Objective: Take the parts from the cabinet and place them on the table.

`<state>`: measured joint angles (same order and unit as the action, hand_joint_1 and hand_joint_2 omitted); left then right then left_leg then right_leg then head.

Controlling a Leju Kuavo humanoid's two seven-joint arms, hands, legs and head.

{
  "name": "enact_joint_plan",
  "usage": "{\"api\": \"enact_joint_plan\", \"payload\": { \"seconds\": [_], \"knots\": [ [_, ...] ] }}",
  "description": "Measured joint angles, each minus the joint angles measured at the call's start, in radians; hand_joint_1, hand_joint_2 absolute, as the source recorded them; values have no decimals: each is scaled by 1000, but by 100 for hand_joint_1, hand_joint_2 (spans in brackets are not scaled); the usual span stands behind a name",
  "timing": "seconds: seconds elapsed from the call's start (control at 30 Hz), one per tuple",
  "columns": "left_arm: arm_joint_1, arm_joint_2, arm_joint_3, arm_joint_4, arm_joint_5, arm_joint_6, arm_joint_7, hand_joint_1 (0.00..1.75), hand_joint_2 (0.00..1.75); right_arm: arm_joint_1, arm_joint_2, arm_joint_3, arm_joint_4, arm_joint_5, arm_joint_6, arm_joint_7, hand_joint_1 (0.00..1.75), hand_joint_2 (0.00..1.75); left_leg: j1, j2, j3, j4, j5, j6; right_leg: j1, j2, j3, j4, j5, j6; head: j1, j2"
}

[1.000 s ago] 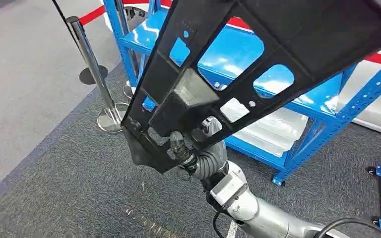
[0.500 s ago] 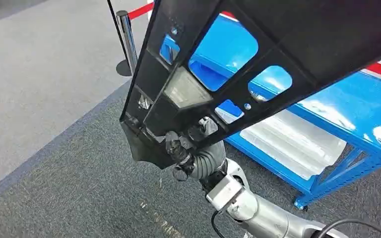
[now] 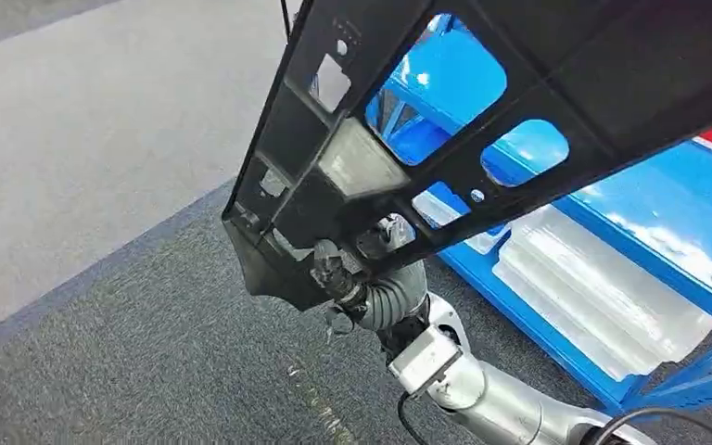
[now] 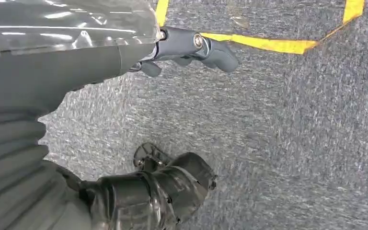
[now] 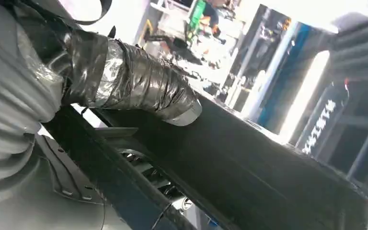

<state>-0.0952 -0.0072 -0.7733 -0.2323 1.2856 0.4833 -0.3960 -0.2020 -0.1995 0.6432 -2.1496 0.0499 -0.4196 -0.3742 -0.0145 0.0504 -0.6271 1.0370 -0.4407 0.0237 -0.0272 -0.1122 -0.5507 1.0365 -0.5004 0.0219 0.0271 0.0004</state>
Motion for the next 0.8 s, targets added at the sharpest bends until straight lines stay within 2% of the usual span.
{"api": "enact_joint_plan", "payload": {
  "seconds": [0.03, 0.07, 0.1, 0.13, 0.17, 0.2, 0.23, 0.27, 0.3, 0.33, 0.37, 0.4, 0.43, 0.47, 0.5, 0.53, 0.57, 0.6, 0.63, 0.67, 0.7, 0.73, 0.77, 0.8],
  "knots": [
    [2, 2, 0, 0, -1, 0, 3, 0, 175, 0, 0, 0, -3, 8, 0, 4, 175, 175, -1, -11, -1, 0, -1, 4, 0, -9, 5, -8, 1, 5, 0, 0],
    [1, 4, 0, 0, -1, 0, 5, 0, 175, 0, 0, 0, -6, 11, 0, 8, 175, 175, 0, -22, 7, -16, 4, 12, 6, -20, 15, -13, -2, 14, 0, 0],
    [4, 5, 0, 0, -3, 0, 7, 0, 175, 0, 0, 0, -10, 10, -2, 11, 175, 175, 12, -34, 21, -30, 11, 18, -4, 19, 13, -1, -14, 18, 4, 0],
    [2, 5, 0, 0, -8, 0, 10, 0, 175, 0, 0, 0, -13, 4, -5, 11, 175, 175, 14, -42, 26, -37, 14, 26, -1, 71, -6, 41, -40, 17, 3, 0],
    [-2, 5, 0, 0, -15, 0, 11, 0, 175, 3, 0, -1, -17, -4, -7, 10, 175, 175, 13, -50, 25, -38, 15, 32, 0, 96, -44, 114, -76, 15, 5, 0],
    [-6, 8, 0, 0, -18, 0, 11, 0, 175, 9, 0, -1, -17, -14, -9, 8, 175, 175, 13, -64, 25, -37, 14, 34, 1, 107, -87, 196, -108, 17, 5, 0],
    [-11, 10, 0, 0, -23, 0, 11, 0, 175, 19, 0, -1, -17, -20, -12, 5, 175, 175, 12, -79, 25, -37, 12, 36, 1, 111, -129, 269, -129, 19, 5, 0],
    [-13, 11, 0, 0, -24, 0, 11, 0, 175, 26, 0, -1, -16, -28, -15, -2, 175, 175, 11, -96, 25, -34, 12, 36, 1, 111, -153, 301, -125, 21, 5, 0],
    [-14, 12, 0, 0, -24, 3, 11, 0, 175, 31, 0, -1, -16, -37, -18, -13, 175, 175, 11, -114, 26, -31, 10, 35, 1, 112, -152, 280, -93, 21, 5, 0],
    [-15, 13, 0, 0, -24, 5, 9, 0, 175, 33, 0, -2, -16, -47, -19, -26, 175, 175, 12, -129, 26, -25, 7, 34, -1, 113, -131, 216, -45, 20, 6, 0],
    [-14, 13, 0, 0, -22, 7, 6, 0, 175, 33, 0, -2, -16, -53, -19, -32, 175, 175, 13, -143, 26, -18, 2, 30, -3, 122, -97, 133, 4, 19, 6, 0],
    [-13, 13, 0, 0, -14, 11, 1, 0, 175, 34, 0, -2, -15, -60, -20, -41, 175, 175, 15, -156, 22, -8, -5, 24, -8, 160, -63, 49, 45, 20, 6, 0],
    [-14, 13, 0, 0, -9, 12, -5, 0, 175, 37, 0, -2, -13, -66, -20, -48, 175, 175, 9, -166, 12, 6, -11, 16, -12, 209, -57, 24, 24, 17, 5, 0],
    [-16, 13, 0, 0, -4, 13, -10, 0, 175, 41, 0, -2, -13, -69, -19, -54, 175, 175, 10, -181, 3, 13, -13, 12, -15, 203, -52, 24, 23, 16, 3, 0],
    [-17, 13, 0, 0, -2, 15, -13, 0, 175, 46, 1, -3, -13, -74, -18, -58, 175, 175, 16, -188, -2, 11, -10, 6, -8, 191, -53, 22, 24, 11, 4, 0],
    [-14, 13, 0, 0, 1, 16, -14, 0, 175, 46, 1, -4, -13, -80, -16, -61, 175, 175, 19, -202, -3, 7, -7, 0, -4, 181, -52, 23, 23, 5, 4, 0],
    [-9, 14, 0, 0, 5, 17, -14, 0, 175, 45, 0, -8, -10, -86, -10, -64, 175, 175, 20, -215, -9, 5, -6, -6, -7, 167, -48, 17, 26, -3, 5, 0],
    [-7, 17, 0, 0, 7, 19, -14, 0, 175, 44, 2, -8, -8, -89, -6, -66, 175, 175, 21, -192, -9, 13, -12, -8, -14, 150, -40, 10, 28, -10, 5, 0],
    [-5, 14, 0, 0, 8, 23, -14, 0, 175, 47, 3, -9, -6, -93, -3, -68, 175, 175, 11, -125, -21, 45, -29, -17, -14, 142, -33, 4, 27, -14, -1, 0],
    [-6, 13, 0, 0, 8, 23, -12, 0, 175, 47, 3, -9, -6, -98, 0, -71, 175, 175, 14, -88, -53, 105, -60, -24, -13, 126, -28, 2, 25, -20, -2, 0],
    [-7, 13, 0, 0, 9, 24, -9, 0, 175, 47, 3, -9, -4, -103, 2, -72, 175, 175, 19, -68, -97, 188, -97, -30, -10, 110, -26, 2, 23, -22, -3, 0],
    [-7, 13, 0, 0, 10, 24, -8, 0, 175, 49, 3, -9, -1, -104, 3, -72, 175, 175, 22, -61, -135, 257, -121, -33, -9, 93, -23, 2, 19, -24, -2, 0],
    [-6, 13, 0, 0, 11, 24, -7, 0, 175, 50, 3, -9, 3, -106, 4, -72, 175, 175, 25, -58, -159, 296, -125, -35, -9, 78, -20, 2, 16, -23, -3, 0],
    [-5, 13, 0, 0, 11, 25, -5, 0, 175, 51, 3, -9, 7, -108, 6, -72, 175, 175, 27, -56, -157, 286, -107, -36, -9, 65, -17, 2, 13, -22, -3, 0]
  ]
}}
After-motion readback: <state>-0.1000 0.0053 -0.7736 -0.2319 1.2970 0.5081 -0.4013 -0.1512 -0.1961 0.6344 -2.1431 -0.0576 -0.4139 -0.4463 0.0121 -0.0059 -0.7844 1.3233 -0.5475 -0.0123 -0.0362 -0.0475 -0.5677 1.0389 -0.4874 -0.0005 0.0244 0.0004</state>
